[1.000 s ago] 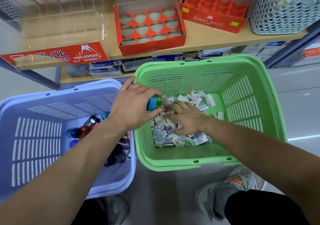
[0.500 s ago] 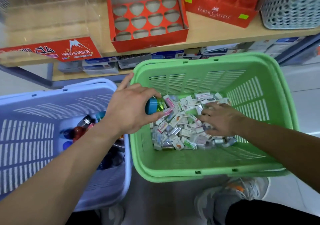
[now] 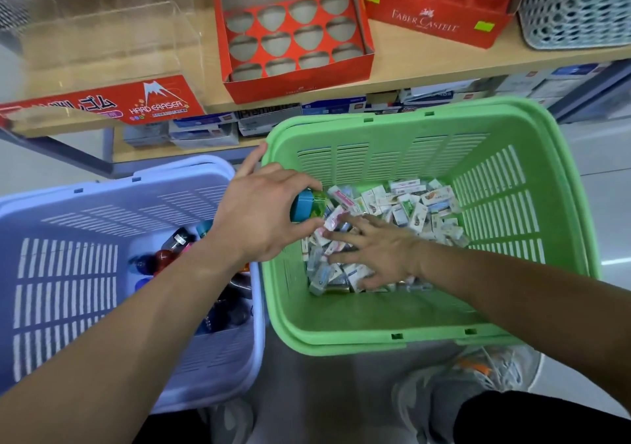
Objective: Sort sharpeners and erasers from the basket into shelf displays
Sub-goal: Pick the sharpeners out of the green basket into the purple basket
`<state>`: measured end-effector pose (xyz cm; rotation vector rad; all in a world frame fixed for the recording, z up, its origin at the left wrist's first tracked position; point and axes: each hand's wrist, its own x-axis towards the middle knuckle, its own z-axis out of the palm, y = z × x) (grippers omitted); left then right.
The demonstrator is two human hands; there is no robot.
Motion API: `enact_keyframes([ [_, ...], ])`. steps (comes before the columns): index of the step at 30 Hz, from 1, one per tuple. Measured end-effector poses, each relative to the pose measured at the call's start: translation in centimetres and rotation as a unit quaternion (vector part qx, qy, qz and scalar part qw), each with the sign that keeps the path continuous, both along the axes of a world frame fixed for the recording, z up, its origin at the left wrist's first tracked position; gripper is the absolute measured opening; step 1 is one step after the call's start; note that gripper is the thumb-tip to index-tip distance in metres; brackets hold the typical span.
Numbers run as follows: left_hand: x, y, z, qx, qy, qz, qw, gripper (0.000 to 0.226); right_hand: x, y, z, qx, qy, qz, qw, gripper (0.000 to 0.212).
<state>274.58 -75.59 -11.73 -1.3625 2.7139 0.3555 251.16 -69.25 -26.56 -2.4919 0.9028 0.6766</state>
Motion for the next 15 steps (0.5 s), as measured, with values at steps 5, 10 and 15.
enact_keyframes([
  [5,0.2,-0.2,-0.2,-0.004,-0.017,-0.008,1.000,0.064,-5.5,-0.4,2.9,0.010,0.064,-0.074,0.995,0.073],
  [10,0.1,0.0,-0.1,-0.005,-0.015,-0.014,1.000,0.062,-7.6,-1.8,4.5,-0.025,0.088,-0.138,0.986,0.055],
  [15,0.0,0.0,-0.1,-0.003,-0.012,-0.012,1.000,0.060,-5.8,-2.0,4.6,-0.045,0.027,-0.193,0.980,0.061],
])
